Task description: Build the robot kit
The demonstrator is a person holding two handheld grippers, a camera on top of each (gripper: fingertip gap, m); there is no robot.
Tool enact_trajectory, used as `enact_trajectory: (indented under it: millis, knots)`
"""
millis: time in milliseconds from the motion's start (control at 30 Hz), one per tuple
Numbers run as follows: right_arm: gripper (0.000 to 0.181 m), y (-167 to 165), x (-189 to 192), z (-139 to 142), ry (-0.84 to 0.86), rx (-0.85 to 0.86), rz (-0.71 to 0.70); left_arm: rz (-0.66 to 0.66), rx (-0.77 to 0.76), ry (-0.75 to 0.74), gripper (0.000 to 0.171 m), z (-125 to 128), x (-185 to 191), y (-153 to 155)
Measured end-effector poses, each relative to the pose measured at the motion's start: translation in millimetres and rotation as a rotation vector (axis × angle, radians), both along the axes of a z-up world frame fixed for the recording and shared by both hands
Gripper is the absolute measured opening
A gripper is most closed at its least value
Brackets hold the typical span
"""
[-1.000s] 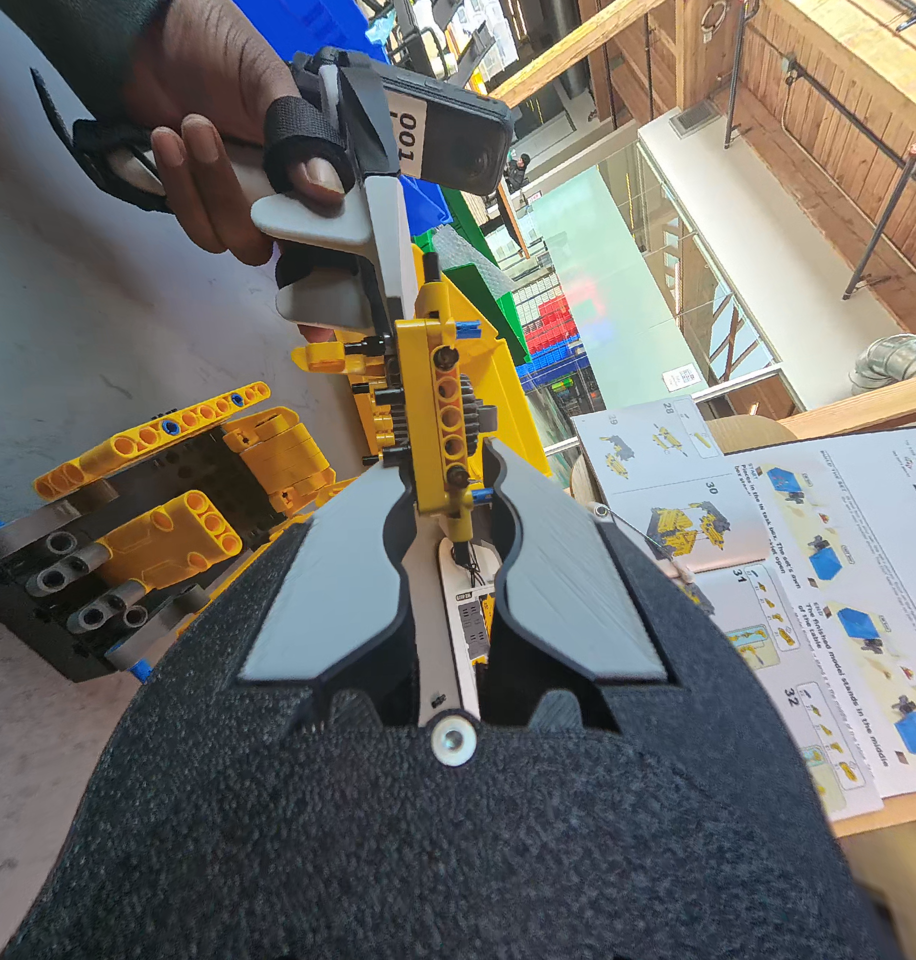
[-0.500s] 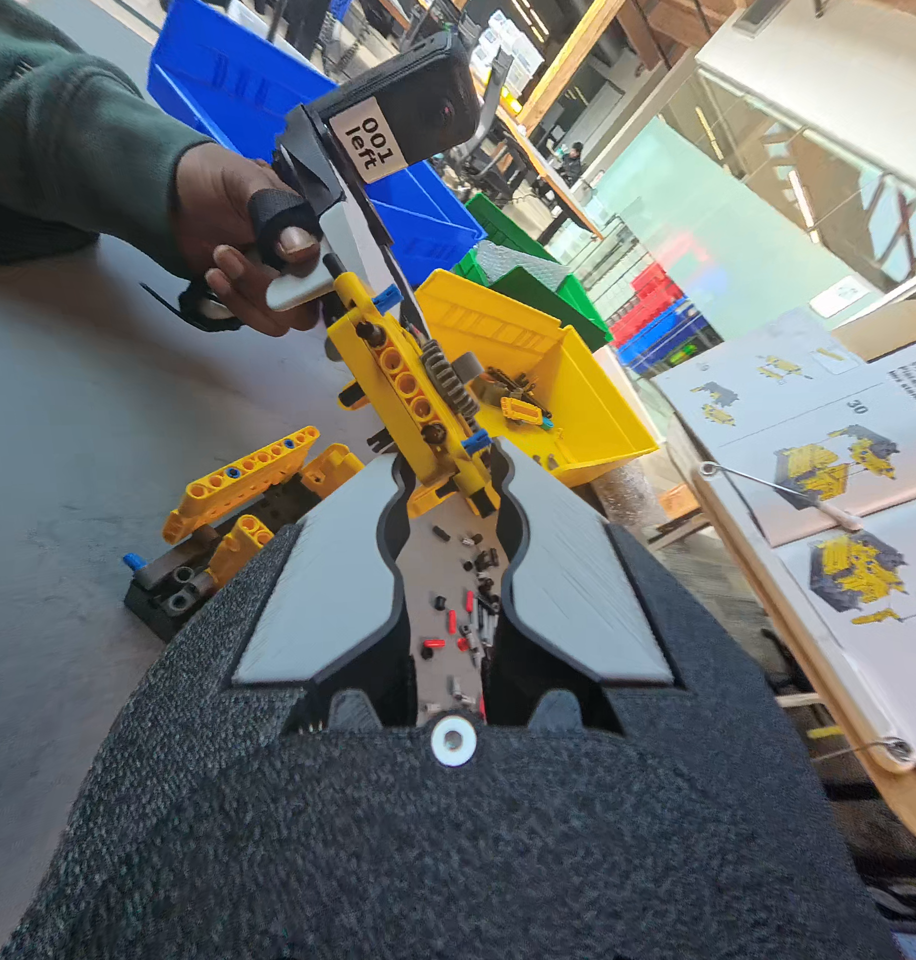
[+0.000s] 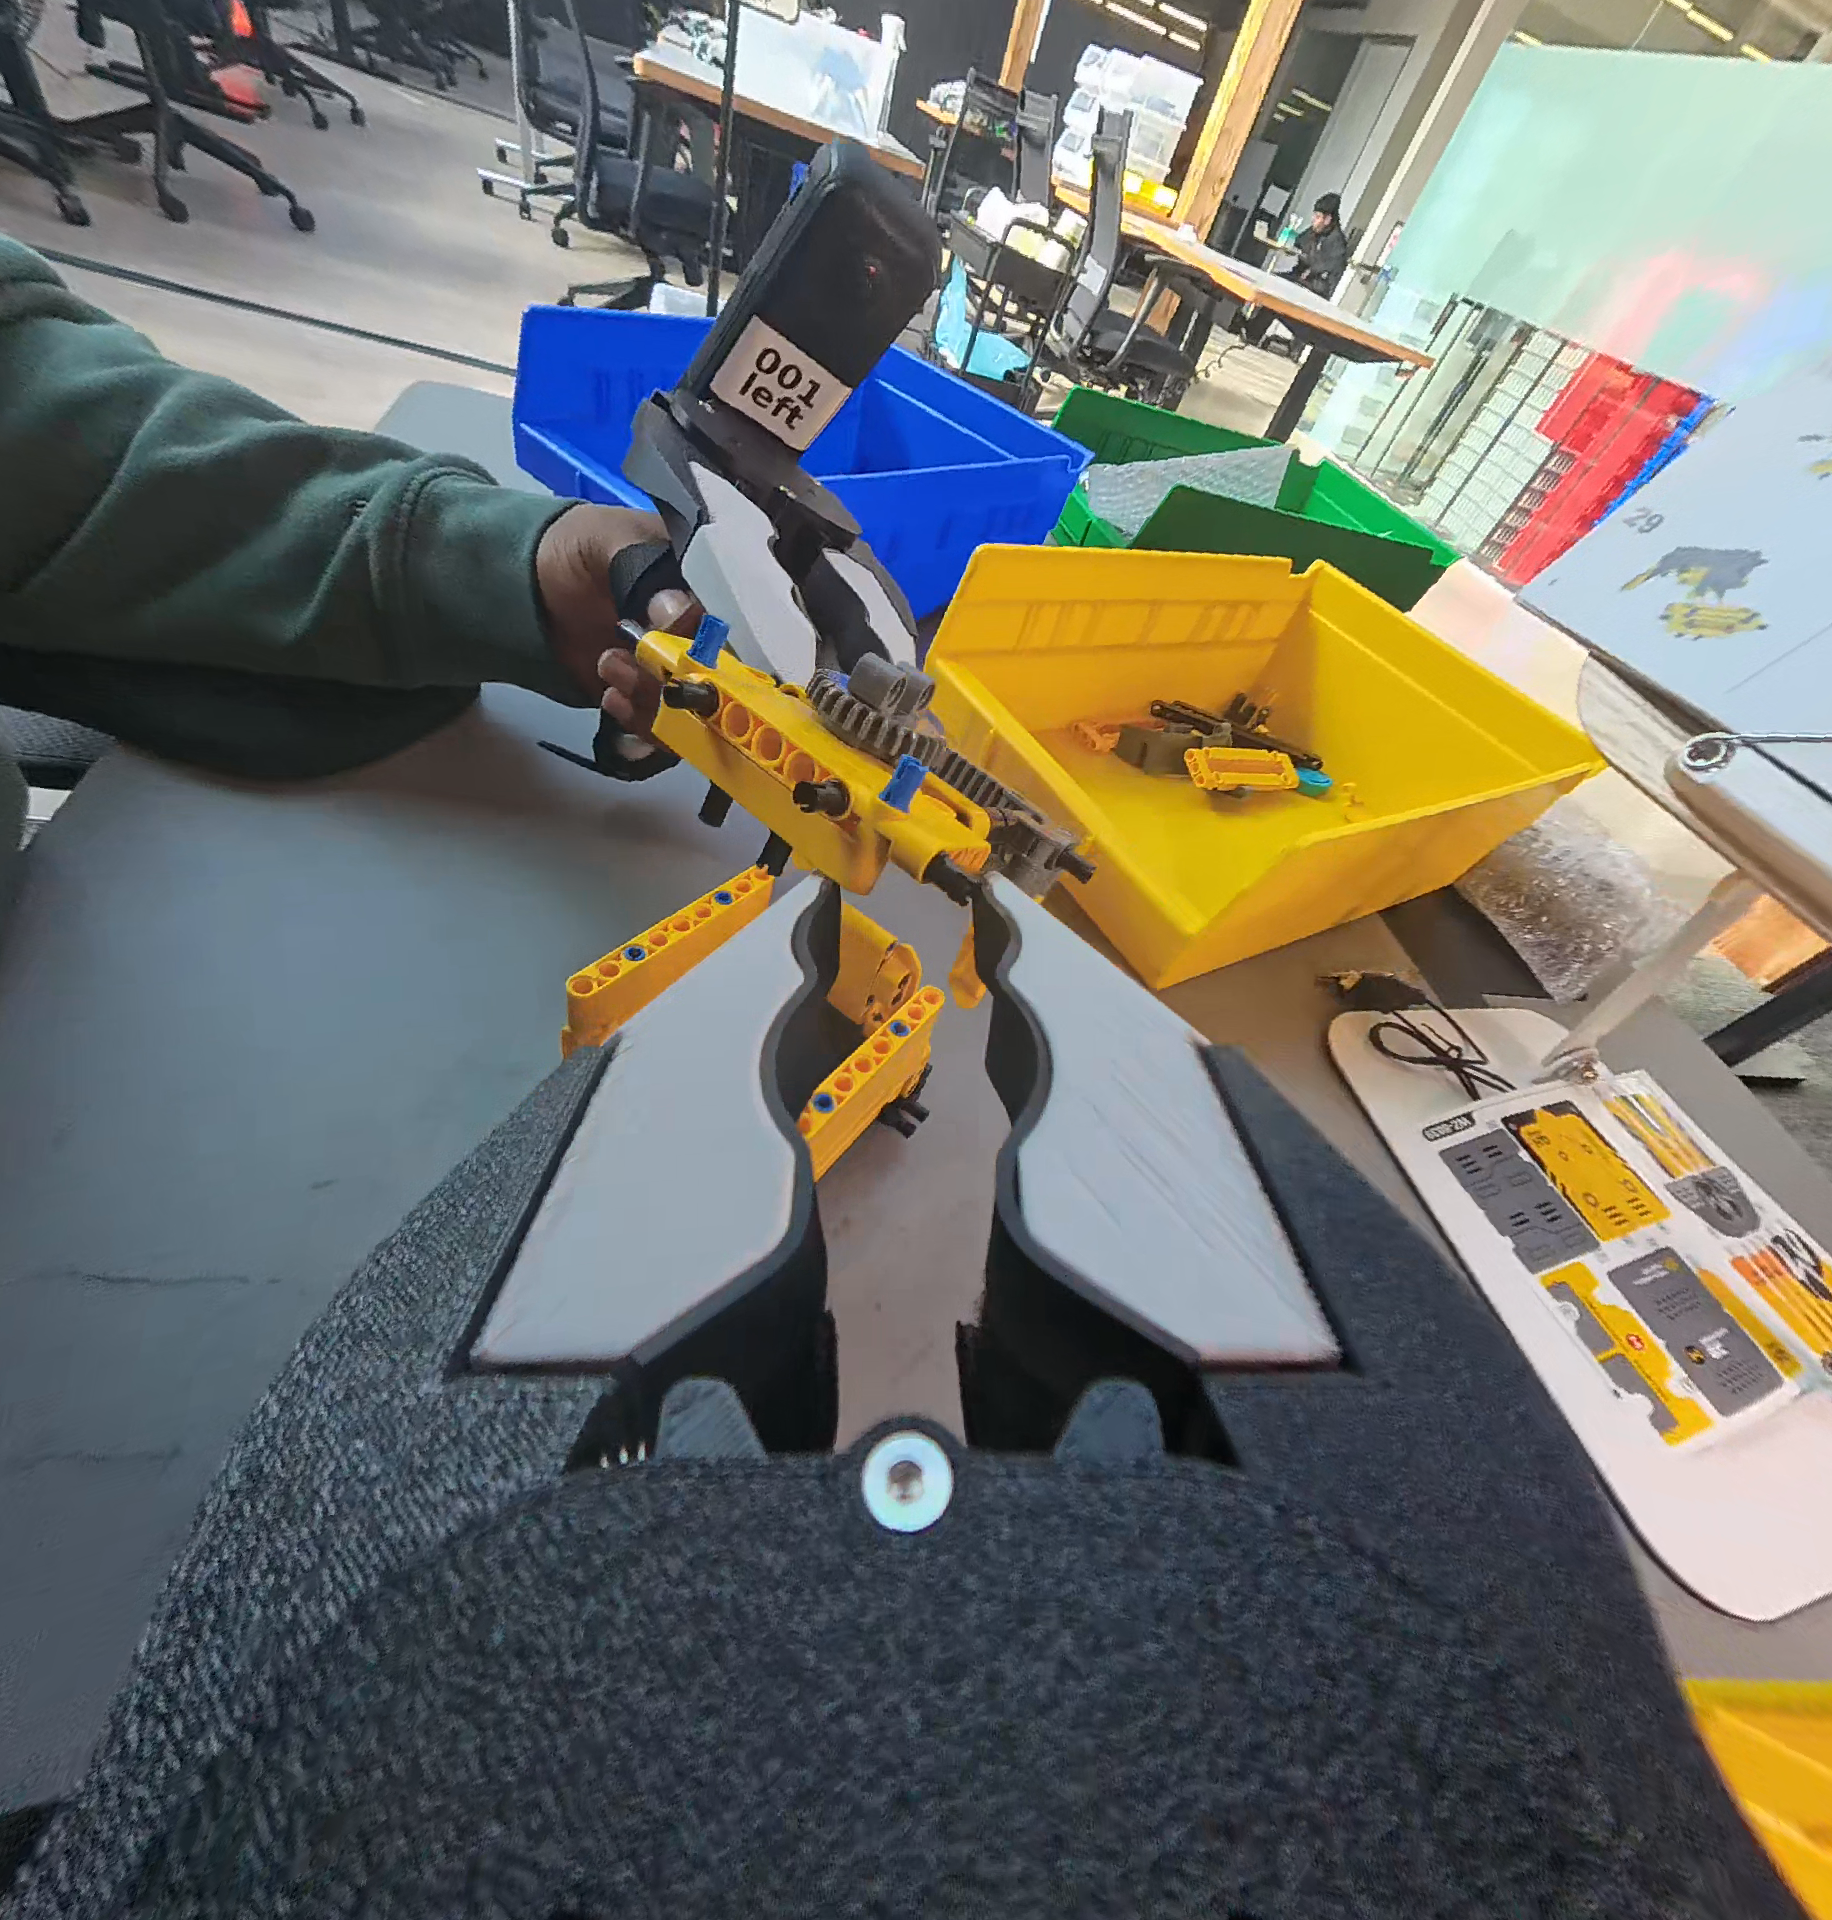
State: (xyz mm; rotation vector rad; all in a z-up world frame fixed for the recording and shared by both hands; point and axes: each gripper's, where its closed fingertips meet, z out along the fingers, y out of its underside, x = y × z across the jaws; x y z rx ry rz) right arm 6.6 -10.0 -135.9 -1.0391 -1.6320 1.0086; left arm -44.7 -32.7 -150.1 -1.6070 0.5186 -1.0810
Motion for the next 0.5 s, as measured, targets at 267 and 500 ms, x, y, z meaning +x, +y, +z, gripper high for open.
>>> enact_trajectory:
  millis: [267,500]
  knots:
    - [0.025,-3.1,10.2,-27.3,-0.099,0.017,0.023,-0.009,0.001,0.211,0.025,-26.7,7.0,-1.6]
    - [0.025,-5.6,12.7,-38.6,-0.126,-0.007,0.040,-0.013,-0.003,0.290,0.025,-36.0,8.1,-3.5]
